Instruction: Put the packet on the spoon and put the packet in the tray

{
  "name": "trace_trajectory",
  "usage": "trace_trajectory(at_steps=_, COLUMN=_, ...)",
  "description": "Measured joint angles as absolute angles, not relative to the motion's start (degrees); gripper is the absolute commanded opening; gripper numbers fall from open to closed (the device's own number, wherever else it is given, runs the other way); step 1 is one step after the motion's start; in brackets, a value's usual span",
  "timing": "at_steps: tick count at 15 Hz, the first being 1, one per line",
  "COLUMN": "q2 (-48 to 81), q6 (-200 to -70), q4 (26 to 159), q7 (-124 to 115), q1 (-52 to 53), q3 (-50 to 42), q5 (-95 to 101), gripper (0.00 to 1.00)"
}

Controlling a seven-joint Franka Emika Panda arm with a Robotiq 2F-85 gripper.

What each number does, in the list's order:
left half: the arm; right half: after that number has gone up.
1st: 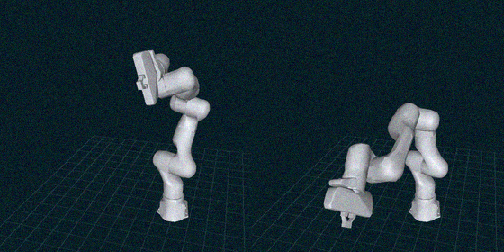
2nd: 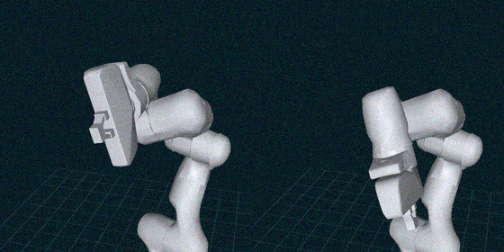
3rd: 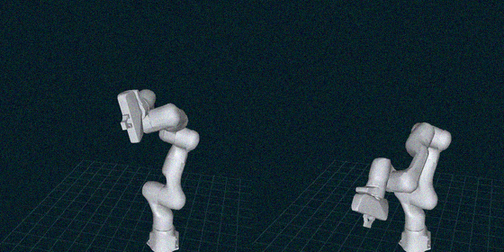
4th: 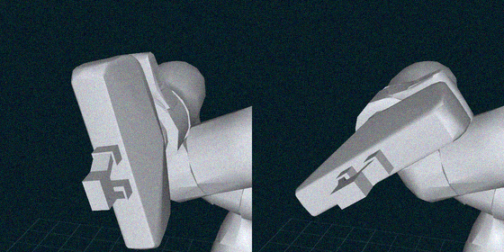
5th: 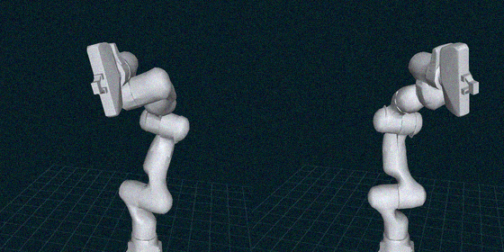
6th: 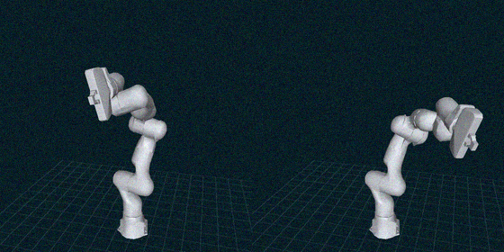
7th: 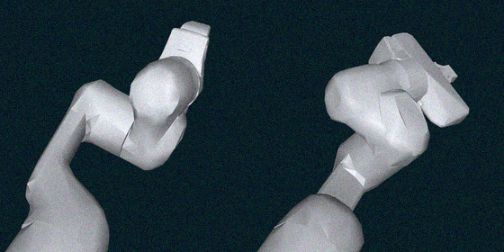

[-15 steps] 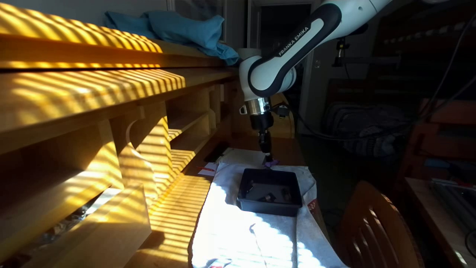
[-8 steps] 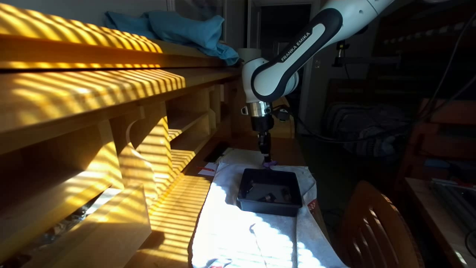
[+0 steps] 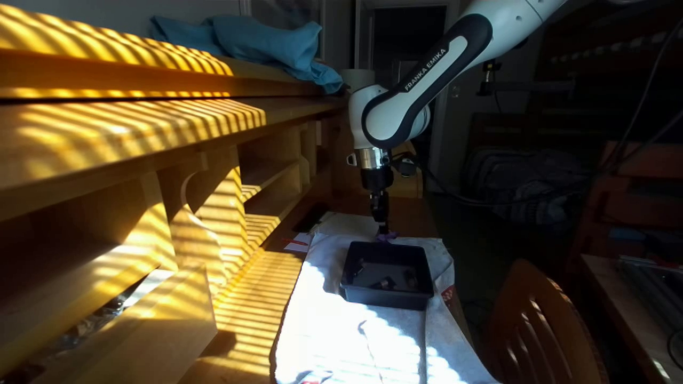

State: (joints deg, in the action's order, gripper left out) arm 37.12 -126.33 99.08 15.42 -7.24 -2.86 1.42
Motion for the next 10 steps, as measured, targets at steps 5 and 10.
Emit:
trace_trajectory(at_steps=5, q2=37.1, q6=-126.3, q4=99.1, q7=15.2, q1=-7.2, q3=-2.9, q5=1.4, gripper=0.72)
trace_trajectory(at_steps=10, q2=36.9, q6=-126.5, q4=99.2, q7=13.1, q1=-7.2, q3=-4.1, q5=1.4, gripper=1.00)
